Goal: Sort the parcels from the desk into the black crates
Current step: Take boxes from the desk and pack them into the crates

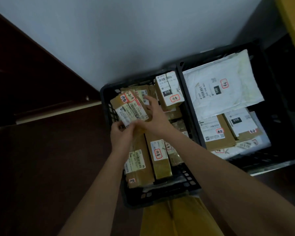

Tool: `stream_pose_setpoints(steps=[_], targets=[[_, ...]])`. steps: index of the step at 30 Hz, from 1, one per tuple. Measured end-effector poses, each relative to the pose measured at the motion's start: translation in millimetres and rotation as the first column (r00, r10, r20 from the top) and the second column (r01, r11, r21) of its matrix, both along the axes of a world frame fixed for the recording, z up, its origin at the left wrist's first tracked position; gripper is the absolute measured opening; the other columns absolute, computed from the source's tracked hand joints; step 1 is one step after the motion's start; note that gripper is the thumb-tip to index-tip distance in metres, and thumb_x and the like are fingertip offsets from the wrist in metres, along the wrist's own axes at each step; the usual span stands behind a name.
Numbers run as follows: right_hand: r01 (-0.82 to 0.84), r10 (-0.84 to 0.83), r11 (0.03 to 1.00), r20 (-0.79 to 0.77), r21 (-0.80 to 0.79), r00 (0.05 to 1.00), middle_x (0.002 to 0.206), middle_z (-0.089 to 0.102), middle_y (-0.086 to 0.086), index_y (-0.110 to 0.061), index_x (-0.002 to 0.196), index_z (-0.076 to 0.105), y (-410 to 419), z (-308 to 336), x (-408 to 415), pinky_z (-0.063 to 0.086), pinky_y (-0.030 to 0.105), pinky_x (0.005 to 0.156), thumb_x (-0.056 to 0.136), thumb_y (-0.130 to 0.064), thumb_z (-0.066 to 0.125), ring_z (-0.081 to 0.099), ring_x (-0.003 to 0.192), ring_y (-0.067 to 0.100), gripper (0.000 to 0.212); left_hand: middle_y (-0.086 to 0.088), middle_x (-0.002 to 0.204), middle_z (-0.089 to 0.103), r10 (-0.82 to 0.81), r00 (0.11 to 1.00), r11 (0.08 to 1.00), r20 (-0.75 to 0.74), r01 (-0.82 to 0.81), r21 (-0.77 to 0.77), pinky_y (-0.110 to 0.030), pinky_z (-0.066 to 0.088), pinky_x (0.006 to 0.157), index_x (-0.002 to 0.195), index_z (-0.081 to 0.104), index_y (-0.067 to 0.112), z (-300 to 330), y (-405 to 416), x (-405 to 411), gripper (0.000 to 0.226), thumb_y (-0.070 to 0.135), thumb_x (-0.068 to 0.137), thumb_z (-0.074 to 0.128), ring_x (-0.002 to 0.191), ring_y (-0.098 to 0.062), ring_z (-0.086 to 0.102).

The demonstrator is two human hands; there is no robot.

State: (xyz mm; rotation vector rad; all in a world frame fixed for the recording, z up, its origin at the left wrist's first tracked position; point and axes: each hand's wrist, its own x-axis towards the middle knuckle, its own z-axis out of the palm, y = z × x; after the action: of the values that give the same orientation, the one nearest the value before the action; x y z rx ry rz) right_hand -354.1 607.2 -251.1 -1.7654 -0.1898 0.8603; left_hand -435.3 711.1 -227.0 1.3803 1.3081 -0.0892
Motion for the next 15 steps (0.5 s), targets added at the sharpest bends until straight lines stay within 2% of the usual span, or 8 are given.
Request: stream_pose_setpoints(steps=[3, 6, 9, 12, 15], targets=[[0.005, -0.003, 0.999, 0.048, -0.041, 0.999, 0.131, 0.05, -0.012, -0.03, 0.15, 0.023, -34.1, 10.4, -6.7, 0.053, 0.033, 0.096, 0.078, -0.025, 0.082, 0.057, 0.116, 0.007, 0.094, 0.006, 0.116, 0.067, -0.034, 0.997, 0.99, 0.065, 0.042, -0.136, -0.039, 0.057, 0.09, 0.129, 0.058, 0.03, 6.2, -32.3, -0.1, 0.038, 0.026, 0.092, 0.066, 0.103, -0.016, 0.067], [0.022, -0.002, 0.989, 0.138, -0.143, 0.99, 0.138, 0.046, -0.007, -0.031, 0.149, 0.027, -68.2, 16.7, -6.2, 0.045, 0.045, 0.105, 0.067, -0.045, 0.083, 0.047, 0.127, 0.013, 0.1, -0.004, 0.112, 0.071, -0.097, 0.991, 0.949, 0.091, 0.12, -0.292, -0.038, 0.056, 0.091, 0.115, 0.064, 0.028, 13.5, -57.9, 3.3, 0.027, 0.01, 0.097, 0.055, 0.098, -0.022, 0.07], [-0.003, 0.059, 0.949, 0.166, -0.316, 0.984, 0.141, 0.039, -0.002, -0.035, 0.151, 0.02, -97.5, 17.1, -2.6, 0.032, 0.048, 0.112, 0.059, -0.053, 0.085, 0.036, 0.131, 0.021, 0.114, -0.008, 0.107, 0.073, -0.126, 0.99, 0.903, 0.063, 0.141, -0.407, -0.038, 0.055, 0.091, 0.114, 0.061, 0.021, 17.8, -73.5, 7.8, 0.035, -0.005, 0.094, 0.051, 0.095, -0.025, 0.071], [-0.028, 0.111, 0.899, 0.167, -0.436, 0.98, 0.141, 0.036, 0.004, -0.036, 0.152, 0.013, -114.2, 12.2, -6.5, 0.028, 0.047, 0.11, 0.057, -0.059, 0.084, 0.034, 0.131, 0.027, 0.121, -0.011, 0.108, 0.073, -0.184, 0.983, 0.871, 0.028, 0.176, -0.46, -0.032, 0.057, 0.083, 0.117, 0.063, 0.014, 17.4, -80.8, 6.8, 0.036, -0.007, 0.089, 0.059, 0.098, -0.026, 0.071], [-0.006, 0.091, 0.833, 0.126, -0.553, 0.988, 0.137, 0.036, 0.007, -0.034, 0.15, 0.011, -124.9, 7.9, -15.8, 0.036, 0.053, 0.106, 0.062, -0.064, 0.078, 0.039, 0.126, 0.033, 0.114, -0.012, 0.104, 0.073, -0.279, 0.959, 0.855, -0.049, 0.225, -0.468, -0.026, 0.055, 0.071, 0.113, 0.065, 0.012, 12.4, -89.5, 5.4, 0.032, -0.007, 0.09, 0.055, 0.092, -0.022, 0.071]])
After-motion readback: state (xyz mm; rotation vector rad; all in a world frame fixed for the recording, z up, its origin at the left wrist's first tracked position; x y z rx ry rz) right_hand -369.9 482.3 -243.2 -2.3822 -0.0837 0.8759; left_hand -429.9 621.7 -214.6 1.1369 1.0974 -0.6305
